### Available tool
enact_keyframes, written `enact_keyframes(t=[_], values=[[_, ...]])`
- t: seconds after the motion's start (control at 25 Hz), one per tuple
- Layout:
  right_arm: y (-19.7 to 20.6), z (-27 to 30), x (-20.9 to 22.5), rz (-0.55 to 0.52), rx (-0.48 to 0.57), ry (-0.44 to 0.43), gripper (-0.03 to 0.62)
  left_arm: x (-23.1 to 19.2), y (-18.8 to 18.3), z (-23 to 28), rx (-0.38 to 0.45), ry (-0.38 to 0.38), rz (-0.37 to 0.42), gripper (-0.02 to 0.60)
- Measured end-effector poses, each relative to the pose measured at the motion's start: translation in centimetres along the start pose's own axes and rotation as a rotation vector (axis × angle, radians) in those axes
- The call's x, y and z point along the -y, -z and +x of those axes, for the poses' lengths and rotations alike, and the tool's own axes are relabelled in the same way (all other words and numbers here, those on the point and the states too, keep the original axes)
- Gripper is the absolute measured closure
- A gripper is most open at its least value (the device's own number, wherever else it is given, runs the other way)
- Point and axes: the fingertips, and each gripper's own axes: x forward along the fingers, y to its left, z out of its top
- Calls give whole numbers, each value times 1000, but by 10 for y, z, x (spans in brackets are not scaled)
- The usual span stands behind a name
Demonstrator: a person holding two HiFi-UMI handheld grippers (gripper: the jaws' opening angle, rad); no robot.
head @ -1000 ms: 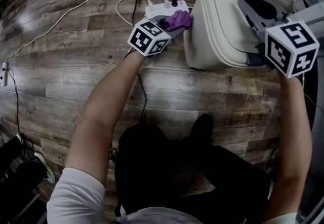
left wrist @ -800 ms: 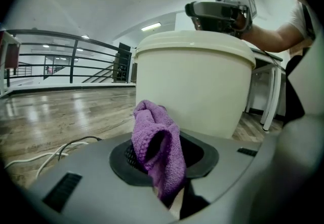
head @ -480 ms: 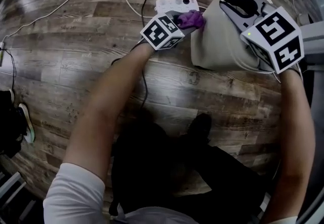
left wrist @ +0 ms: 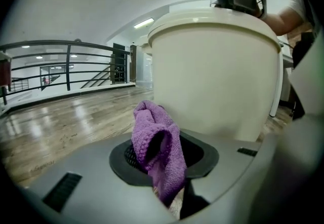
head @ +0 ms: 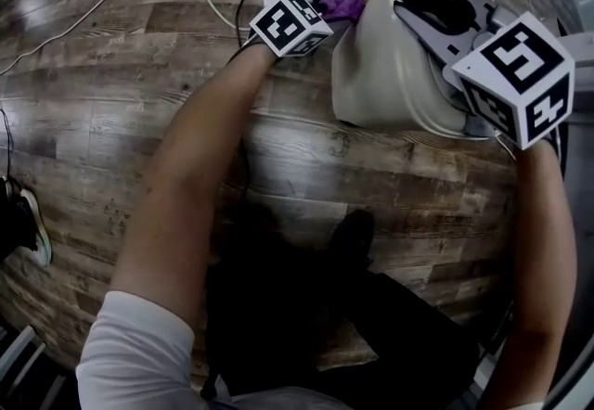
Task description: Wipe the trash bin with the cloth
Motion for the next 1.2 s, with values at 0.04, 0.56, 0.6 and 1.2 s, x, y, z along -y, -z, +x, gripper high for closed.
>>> enact_keyframes(t=[0.04, 0.56, 0.6, 1.2], values=[[-1, -1, 0, 5, 7, -2, 549, 0, 0, 1, 4, 6, -3, 471], [4, 4, -1, -39, -44, 8, 549, 61, 15, -14, 111, 69, -40, 471], [5, 4, -1, -42, -49, 10, 549, 66, 16, -15, 120, 72, -45, 471], [5, 6, -2, -47, -64, 14, 549, 148, 39, -36, 223, 156, -105, 471]])
